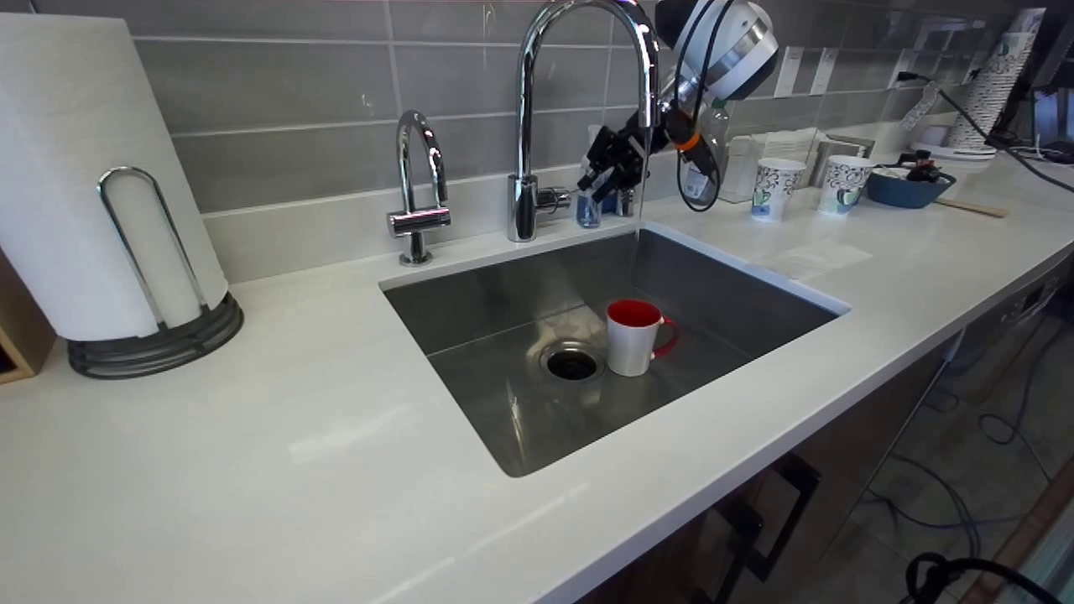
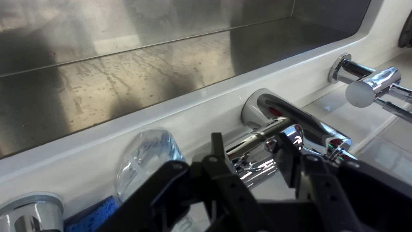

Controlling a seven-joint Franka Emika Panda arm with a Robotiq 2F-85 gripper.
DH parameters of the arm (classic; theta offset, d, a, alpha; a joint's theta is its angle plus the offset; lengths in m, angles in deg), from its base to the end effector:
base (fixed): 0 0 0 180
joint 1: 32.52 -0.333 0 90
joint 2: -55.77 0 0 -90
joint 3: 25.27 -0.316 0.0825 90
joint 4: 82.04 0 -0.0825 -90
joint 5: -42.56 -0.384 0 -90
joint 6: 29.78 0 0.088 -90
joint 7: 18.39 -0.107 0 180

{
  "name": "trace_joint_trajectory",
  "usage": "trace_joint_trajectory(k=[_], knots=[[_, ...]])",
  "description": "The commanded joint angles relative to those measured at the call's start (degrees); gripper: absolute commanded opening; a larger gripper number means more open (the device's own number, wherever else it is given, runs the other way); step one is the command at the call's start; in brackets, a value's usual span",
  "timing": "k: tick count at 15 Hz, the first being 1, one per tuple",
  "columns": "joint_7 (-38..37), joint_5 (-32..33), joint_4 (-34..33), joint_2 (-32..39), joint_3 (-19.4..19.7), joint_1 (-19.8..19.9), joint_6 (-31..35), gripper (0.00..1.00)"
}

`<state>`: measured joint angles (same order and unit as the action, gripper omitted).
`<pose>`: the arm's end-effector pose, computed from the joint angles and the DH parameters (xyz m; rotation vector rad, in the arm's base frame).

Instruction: Open then close the tap

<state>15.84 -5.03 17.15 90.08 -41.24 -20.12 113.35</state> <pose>0.6861 0.0171 0.2634 -2.4780 0.0598 -0.4144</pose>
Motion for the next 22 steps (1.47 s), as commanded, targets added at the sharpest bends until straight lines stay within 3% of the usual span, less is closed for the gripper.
trace_joint_trajectory(k=[1, 4, 8, 12, 16, 17, 19, 20, 22], knots=[[3.39, -3.17, -2.03, 0.75, 0.1, 0.11, -1.31, 0.73], [5.7, -5.31, -2.72, 1.22, -0.17, 0.07, -1.47, 0.77], [7.74, -8.2, -3.03, 1.56, 0.0, -0.73, -3.0, 0.64], [10.66, -11.39, -3.25, 1.57, 0.52, -1.75, -3.87, 0.25], [13.85, -13.62, -3.06, 1.48, 1.03, -1.77, -4.39, 0.01], [14.27, -14.0, -2.95, 1.37, 1.42, -1.94, -4.49, 0.01], [14.55, -14.07, -2.86, 0.9, 2.08, -2.41, -4.74, 0.32], [14.33, -14.13, -2.74, 0.54, 2.27, -2.64, -5.04, 0.32], [12.93, -13.46, -2.13, -0.55, 3.08, -3.31, -5.73, 0.45]])
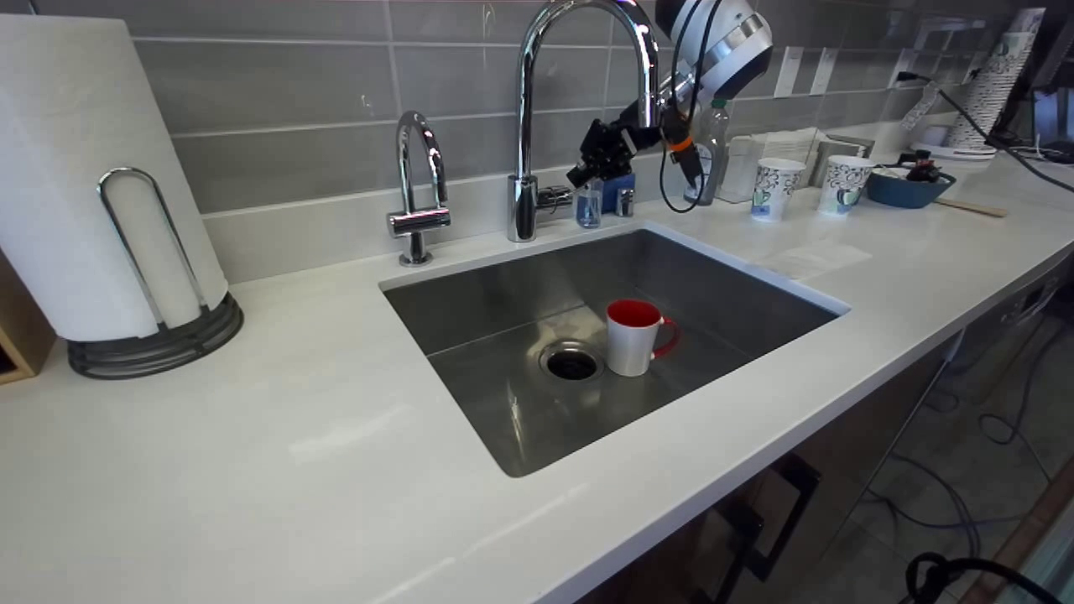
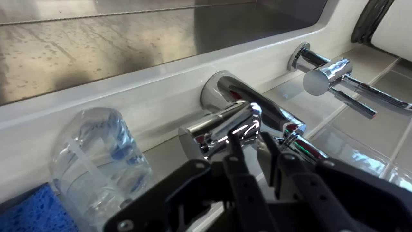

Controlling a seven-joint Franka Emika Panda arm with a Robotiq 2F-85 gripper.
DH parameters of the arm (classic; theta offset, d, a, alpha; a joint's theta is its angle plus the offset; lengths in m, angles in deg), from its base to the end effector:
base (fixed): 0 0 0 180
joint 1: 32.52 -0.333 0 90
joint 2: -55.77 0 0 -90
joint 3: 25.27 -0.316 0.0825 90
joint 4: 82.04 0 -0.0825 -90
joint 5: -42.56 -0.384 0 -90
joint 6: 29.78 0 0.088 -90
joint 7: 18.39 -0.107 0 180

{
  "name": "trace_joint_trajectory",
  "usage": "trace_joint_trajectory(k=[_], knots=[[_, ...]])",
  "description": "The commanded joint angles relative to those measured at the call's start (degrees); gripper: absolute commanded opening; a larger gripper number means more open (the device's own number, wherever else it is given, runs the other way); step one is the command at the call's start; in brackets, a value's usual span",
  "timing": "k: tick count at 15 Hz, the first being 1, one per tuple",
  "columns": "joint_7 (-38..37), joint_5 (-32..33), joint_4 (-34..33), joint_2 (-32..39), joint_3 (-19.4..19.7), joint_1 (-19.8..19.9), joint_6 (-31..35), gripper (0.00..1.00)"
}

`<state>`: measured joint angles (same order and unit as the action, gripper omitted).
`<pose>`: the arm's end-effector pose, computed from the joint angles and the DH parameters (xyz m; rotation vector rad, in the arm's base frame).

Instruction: Open then close the tap

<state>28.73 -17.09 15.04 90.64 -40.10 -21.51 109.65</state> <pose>0.6919 0.0270 0.2681 -2.3394 -0.0448 -0.5020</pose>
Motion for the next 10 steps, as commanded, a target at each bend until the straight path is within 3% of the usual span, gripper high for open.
trace_joint_trajectory(k=[1, 7, 10], knots=[[-1.41, -0.33, 0.58, -1.97, 2.68, -2.49, -2.42, 0.51], [-13.4, 11.73, 6.89, -9.04, 9.89, -8.19, 0.33, 0.94], [-17.67, 18.27, 10.53, -13.49, 10.72, -7.26, -3.86, 1.0]])
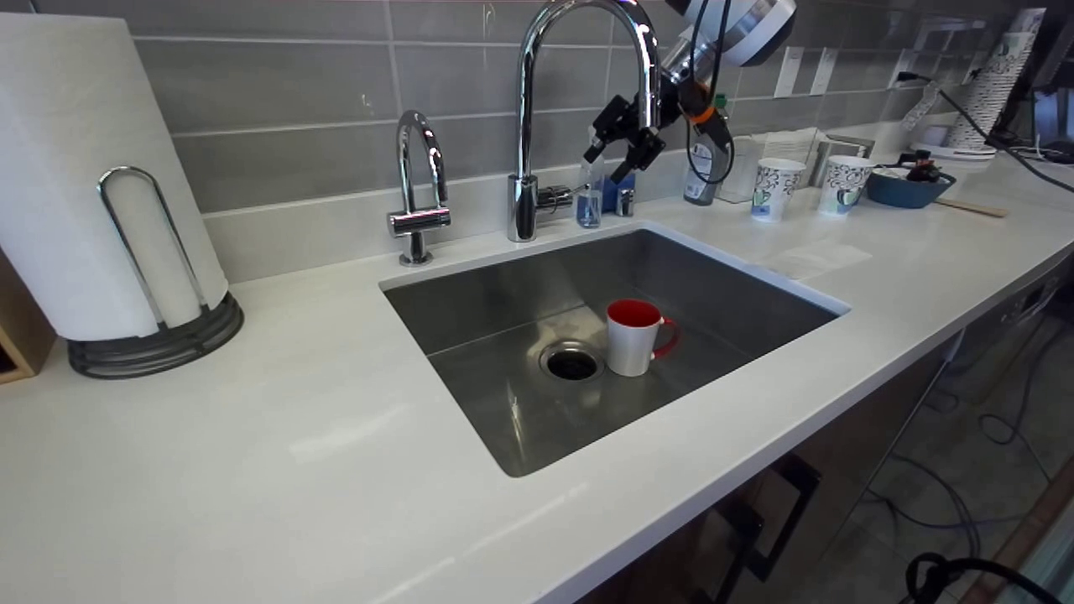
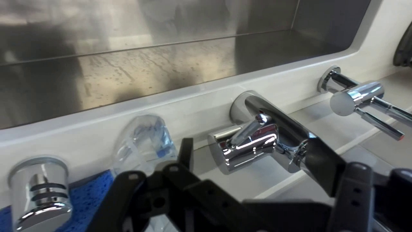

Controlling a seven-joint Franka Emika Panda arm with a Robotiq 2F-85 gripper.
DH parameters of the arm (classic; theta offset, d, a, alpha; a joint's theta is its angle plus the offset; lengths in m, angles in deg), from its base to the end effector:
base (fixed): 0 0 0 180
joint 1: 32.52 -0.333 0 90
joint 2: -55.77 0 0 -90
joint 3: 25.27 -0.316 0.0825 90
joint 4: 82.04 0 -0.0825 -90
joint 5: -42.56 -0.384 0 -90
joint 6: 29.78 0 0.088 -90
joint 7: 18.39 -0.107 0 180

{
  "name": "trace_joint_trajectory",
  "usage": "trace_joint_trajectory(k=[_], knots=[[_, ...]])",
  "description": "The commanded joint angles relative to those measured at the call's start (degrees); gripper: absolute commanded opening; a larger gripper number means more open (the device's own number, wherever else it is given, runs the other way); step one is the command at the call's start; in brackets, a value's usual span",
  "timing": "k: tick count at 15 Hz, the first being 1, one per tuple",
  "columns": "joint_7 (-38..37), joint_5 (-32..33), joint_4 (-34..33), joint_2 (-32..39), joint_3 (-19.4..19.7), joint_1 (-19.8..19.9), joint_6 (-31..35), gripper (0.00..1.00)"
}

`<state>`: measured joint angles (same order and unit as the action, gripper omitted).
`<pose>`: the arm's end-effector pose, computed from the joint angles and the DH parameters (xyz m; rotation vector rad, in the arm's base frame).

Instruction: Open then close the tap

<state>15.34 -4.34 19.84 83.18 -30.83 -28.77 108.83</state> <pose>0.6731 0.0186 0.3075 -2.5508 -0.0204 -0.4099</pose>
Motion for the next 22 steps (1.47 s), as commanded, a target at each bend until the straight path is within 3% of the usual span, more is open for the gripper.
trace_joint_trajectory(k=[1, 7, 13, 18, 21, 22], knots=[[-4.99, 7.11, 7.12, -7.85, 1.51, 0.51, -4.73, 1.0], [-5.17, 15.66, 15.53, -20.68, 3.35, 1.65, -12.26, 1.0], [-1.57, 23.87, 21.39, -32.39, 4.13, -0.7, -18.29, 1.0], [0.66, 29.0, 24.24, -37.44, 3.12, -4.96, -15.59, 1.0], [-1.68, 31.46, 26.37, -39.36, 2.34, -7.12, -6.85, 1.0], [-0.86, 29.71, 23.22, -36.66, 3.67, -7.31, -12.01, 1.0]])
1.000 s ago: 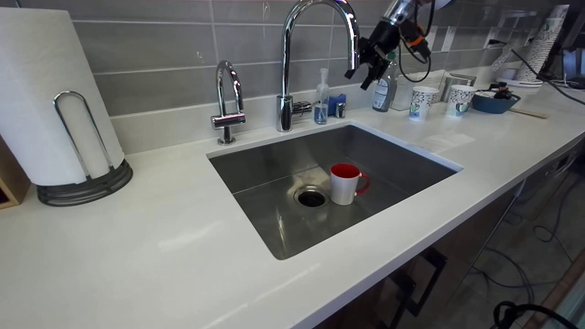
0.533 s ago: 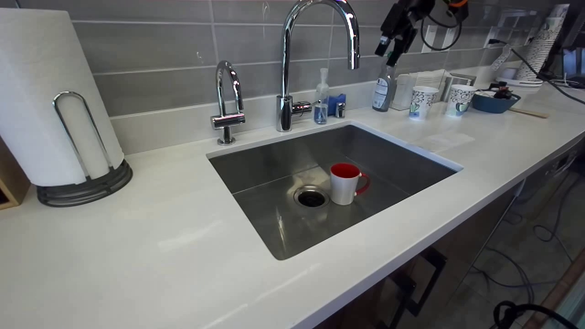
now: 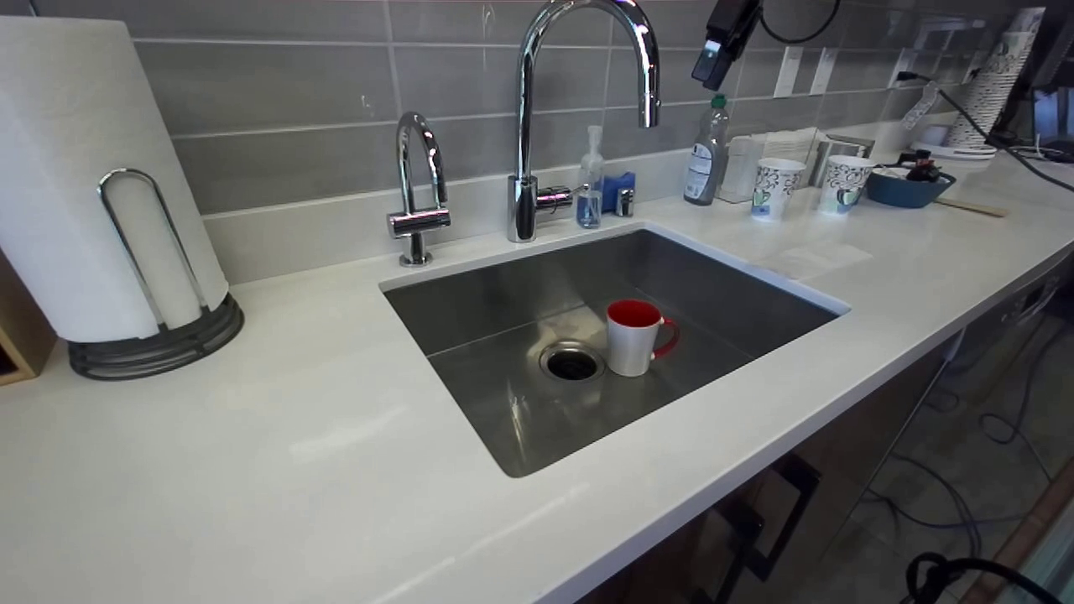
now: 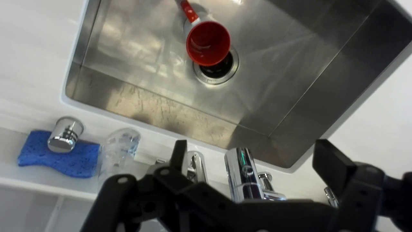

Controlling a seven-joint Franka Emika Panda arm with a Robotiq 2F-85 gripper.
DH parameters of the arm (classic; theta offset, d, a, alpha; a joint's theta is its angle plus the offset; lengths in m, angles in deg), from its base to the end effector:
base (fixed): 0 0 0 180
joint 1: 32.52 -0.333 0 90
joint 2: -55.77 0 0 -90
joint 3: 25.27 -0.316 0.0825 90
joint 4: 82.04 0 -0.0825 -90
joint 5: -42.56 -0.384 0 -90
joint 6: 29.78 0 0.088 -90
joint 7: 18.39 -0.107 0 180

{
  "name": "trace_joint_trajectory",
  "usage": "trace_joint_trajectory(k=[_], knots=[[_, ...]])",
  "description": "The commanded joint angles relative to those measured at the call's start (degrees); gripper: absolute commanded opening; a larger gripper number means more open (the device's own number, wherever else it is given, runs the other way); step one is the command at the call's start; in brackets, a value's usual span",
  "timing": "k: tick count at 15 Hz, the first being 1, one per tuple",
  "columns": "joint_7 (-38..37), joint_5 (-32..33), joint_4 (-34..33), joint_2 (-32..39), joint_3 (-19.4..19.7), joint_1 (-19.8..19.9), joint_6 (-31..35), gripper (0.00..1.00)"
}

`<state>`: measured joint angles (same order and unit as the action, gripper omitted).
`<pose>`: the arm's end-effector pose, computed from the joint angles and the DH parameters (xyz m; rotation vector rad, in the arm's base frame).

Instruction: Open then close the tap

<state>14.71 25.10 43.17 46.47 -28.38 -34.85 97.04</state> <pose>0.5158 0.0599 0.4773 -2.8257 -0.7405 -0.3592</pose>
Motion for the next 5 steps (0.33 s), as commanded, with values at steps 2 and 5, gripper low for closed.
trace_joint_trajectory(k=[2, 5], knots=[[-0.36, 0.68, 0.94, -0.79, 1.01, -2.11, 3.08, 1.0], [-0.37, 0.74, 1.35, -1.03, 1.08, -2.16, 3.68, 1.0]])
